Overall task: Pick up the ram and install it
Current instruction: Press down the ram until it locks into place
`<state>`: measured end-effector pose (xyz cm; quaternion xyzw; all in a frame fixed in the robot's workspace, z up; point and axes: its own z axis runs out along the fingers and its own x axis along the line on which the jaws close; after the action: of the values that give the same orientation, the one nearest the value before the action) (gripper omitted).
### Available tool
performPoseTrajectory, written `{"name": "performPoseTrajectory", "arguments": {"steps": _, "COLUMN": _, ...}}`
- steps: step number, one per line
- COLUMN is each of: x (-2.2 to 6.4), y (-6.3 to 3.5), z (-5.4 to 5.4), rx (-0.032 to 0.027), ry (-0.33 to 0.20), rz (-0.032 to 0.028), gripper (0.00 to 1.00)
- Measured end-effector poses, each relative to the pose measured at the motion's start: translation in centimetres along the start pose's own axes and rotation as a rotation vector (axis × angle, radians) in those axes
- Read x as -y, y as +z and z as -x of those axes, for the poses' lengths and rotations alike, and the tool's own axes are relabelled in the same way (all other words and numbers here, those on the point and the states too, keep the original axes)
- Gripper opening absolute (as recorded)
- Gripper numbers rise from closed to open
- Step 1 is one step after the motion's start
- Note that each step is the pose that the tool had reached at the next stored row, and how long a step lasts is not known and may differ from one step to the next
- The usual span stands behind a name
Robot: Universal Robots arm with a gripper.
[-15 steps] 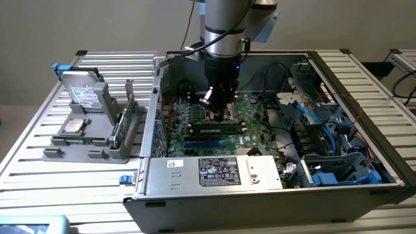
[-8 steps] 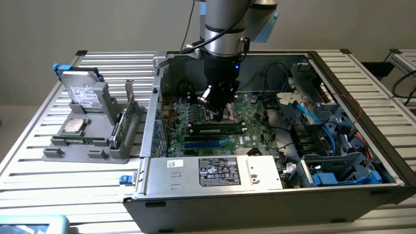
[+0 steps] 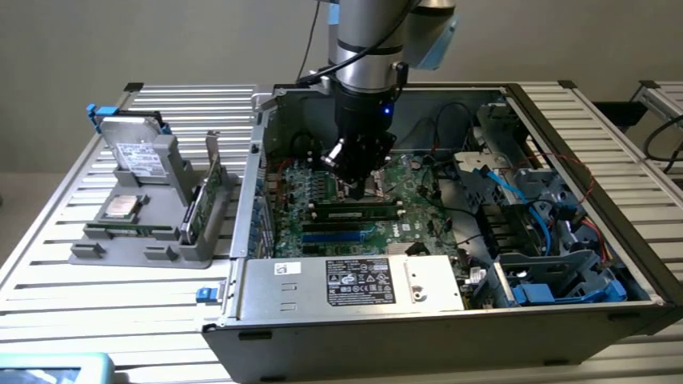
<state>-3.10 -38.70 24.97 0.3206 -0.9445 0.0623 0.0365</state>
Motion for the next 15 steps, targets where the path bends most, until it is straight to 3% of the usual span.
{"name": "performPoseTrajectory", "arguments": {"steps": 8, "x": 0.0, "y": 0.0, "z": 0.0, "rx": -0.0058, "ry": 0.099, "rz": 0.0081, "gripper": 0.11}}
{"name": "performPoseTrajectory", "arguments": {"steps": 15, "x": 0.0, "y": 0.01, "z": 0.0, "rx": -0.0036, "ry": 0.178, "rz": 0.01, "gripper": 0.11}}
